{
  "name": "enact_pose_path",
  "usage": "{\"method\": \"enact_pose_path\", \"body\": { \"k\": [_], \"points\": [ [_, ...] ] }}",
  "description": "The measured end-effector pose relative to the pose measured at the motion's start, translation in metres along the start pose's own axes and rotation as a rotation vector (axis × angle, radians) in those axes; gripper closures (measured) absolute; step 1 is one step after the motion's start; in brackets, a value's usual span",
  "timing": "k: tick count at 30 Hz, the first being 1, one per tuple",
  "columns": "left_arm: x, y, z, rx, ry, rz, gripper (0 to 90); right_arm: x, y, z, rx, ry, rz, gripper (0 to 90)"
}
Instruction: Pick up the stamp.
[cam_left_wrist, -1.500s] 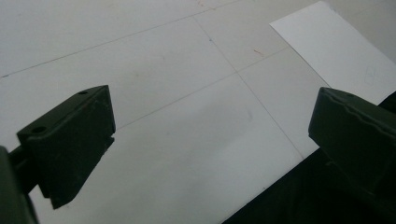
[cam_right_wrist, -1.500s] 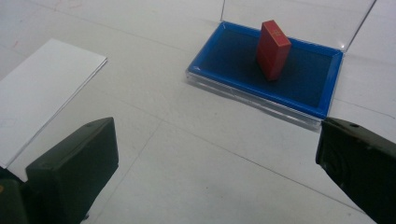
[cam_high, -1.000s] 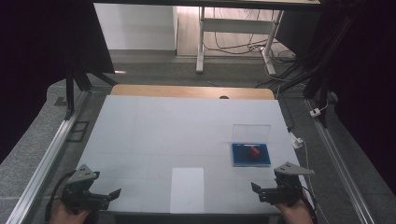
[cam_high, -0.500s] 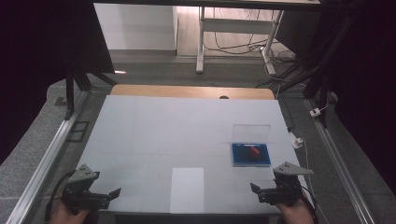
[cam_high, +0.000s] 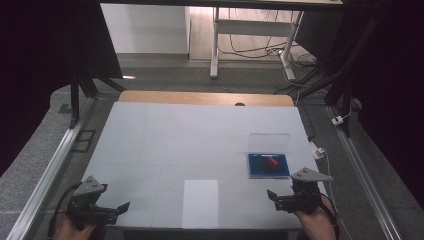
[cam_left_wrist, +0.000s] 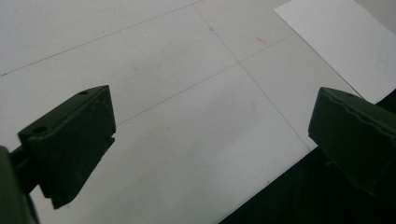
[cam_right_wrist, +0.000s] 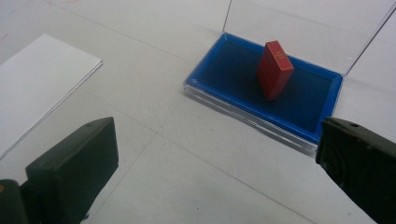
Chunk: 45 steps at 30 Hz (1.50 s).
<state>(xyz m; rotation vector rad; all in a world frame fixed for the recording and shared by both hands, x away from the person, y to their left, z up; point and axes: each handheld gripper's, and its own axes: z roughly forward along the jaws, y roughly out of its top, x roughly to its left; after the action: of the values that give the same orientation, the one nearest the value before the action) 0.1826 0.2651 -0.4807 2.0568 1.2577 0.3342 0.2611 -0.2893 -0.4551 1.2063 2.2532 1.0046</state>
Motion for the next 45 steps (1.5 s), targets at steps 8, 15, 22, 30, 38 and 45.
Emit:
{"method": "enact_pose_path", "body": {
  "k": [8, 15, 22, 30, 38, 45],
  "points": [
    [0.0, 0.0, 0.0, -0.002, -0.002, -0.005, 1.0, -0.009, 0.008, 0.014, 0.009, 0.032, 0.006, 0.0],
    [0.001, 0.0, 0.0, -0.004, -0.005, -0.004, 1.0, -0.017, 0.016, 0.026, 0.02, 0.019, -0.007, 0.0],
    [0.001, 0.0, 0.0, -0.003, -0.007, -0.006, 1.0, -0.022, 0.023, 0.035, 0.03, 0.021, -0.017, 0.0],
    [0.001, 0.0, 0.0, -0.003, -0.01, -0.005, 1.0, -0.029, 0.031, 0.046, 0.047, -0.003, -0.003, 0.0],
    [0.002, 0.0, 0.0, -0.003, -0.013, -0.006, 1.0, -0.039, 0.037, 0.06, 0.079, 0.0, -0.04, 0.0],
    [0.002, 0.0, 0.0, -0.002, -0.016, -0.006, 1.1, -0.051, 0.041, 0.074, 0.1, 0.025, -0.049, 9.4]
  ]
}}
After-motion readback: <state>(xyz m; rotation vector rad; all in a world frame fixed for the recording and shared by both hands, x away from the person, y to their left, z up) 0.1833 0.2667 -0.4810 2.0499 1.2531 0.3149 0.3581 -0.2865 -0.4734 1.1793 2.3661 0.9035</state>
